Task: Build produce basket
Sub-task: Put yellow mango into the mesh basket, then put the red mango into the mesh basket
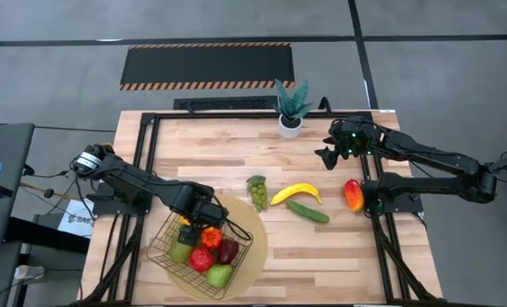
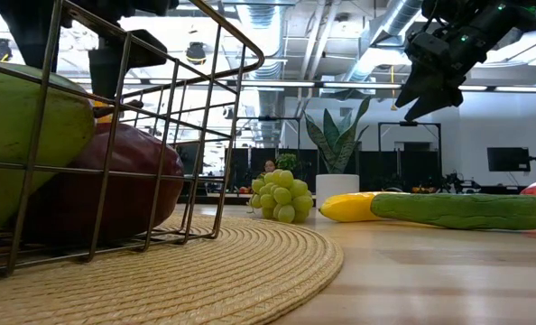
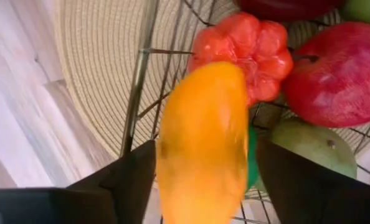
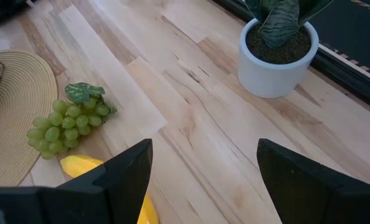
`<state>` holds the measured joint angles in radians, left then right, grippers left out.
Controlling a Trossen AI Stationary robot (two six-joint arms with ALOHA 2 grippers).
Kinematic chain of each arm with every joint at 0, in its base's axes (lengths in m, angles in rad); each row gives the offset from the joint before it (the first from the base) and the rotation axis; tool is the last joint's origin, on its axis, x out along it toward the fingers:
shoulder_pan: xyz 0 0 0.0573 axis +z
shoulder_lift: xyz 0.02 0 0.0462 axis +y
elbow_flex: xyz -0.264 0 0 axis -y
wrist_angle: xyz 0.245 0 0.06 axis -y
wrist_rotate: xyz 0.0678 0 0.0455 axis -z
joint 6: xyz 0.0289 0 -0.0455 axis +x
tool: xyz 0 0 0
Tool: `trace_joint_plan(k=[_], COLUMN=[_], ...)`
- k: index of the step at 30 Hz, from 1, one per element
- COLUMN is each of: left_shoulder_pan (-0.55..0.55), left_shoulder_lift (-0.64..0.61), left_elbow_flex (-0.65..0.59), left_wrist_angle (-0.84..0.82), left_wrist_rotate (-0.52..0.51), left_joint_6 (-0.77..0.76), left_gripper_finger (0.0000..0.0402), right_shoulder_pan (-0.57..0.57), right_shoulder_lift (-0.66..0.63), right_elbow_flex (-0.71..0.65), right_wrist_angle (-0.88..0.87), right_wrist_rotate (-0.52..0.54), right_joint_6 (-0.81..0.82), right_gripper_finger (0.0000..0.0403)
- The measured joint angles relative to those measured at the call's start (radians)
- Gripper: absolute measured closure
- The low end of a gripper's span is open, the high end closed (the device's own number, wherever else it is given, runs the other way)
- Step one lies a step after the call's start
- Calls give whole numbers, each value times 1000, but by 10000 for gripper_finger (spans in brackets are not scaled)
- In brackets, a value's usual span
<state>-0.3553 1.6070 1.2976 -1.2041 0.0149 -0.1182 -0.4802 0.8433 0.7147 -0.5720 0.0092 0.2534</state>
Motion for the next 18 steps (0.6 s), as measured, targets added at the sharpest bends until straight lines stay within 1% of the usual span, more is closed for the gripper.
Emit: trace_joint_plan(k=[3,6,10,12,14,16,18], left_shoulder_pan=[0,0,24,42,64,92,130], left_shoulder_lift=[0,0,0,0,0,0,-1], left_elbow_flex=[0,14,97,176,260,343,408], left_wrist_angle=[-5,-39,-50,-57,-60,-35,32], left_wrist_rotate=[14,81,183,187,141,39,-89], left_joint_6=[-23,-43,-140,-175,-183,-172,-145], left_gripper_finger=[101,75,64,64,64,63,63], right_shoulder_pan=[0,0,0,2,2,2,1], right_shoulder_lift=[0,0,0,0,0,0,0], right_elbow_flex=[0,0,0,2,17,38,60], right_wrist_angle=[0,0,-9,-33,-93,-149,-226], right_wrist_rotate=[0,-1,-5,-7,-8,-8,-7], right_joint_6=[0,0,5,10,23,46,95], right_gripper_finger=[92,92,92,92,92,92,92])
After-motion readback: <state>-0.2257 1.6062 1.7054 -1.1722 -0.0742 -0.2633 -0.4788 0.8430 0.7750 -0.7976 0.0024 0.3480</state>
